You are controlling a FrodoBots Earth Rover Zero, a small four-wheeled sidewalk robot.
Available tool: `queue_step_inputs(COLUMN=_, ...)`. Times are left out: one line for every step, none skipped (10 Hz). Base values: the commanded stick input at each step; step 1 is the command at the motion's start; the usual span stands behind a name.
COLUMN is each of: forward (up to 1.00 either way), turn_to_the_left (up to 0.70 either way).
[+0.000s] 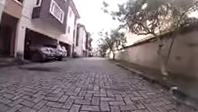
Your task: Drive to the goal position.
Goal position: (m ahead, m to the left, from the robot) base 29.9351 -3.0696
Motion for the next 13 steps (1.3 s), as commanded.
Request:
queue_step_inputs(forward=0.69, turn_to_the_left=0.03)
queue_step_inputs(forward=0.69, turn_to_the_left=0.03)
queue_step_inputs(forward=0.69, turn_to_the_left=0.03)
queue_step_inputs(forward=0.69, turn_to_the_left=0.03)
queue_step_inputs(forward=0.69, turn_to_the_left=0.03)
queue_step_inputs(forward=0.69, turn_to_the_left=0.03)
queue_step_inputs(forward=0.69, turn_to_the_left=0.03)
queue_step_inputs(forward=0.69, turn_to_the_left=0.03)
queue_step_inputs(forward=0.69, turn_to_the_left=0.03)
queue_step_inputs(forward=0.69, turn_to_the_left=0.03)
queue_step_inputs(forward=0.69, turn_to_the_left=0.03)
queue_step_inputs(forward=0.69, turn_to_the_left=0.03)
queue_step_inputs(forward=0.69, turn_to_the_left=0.03)
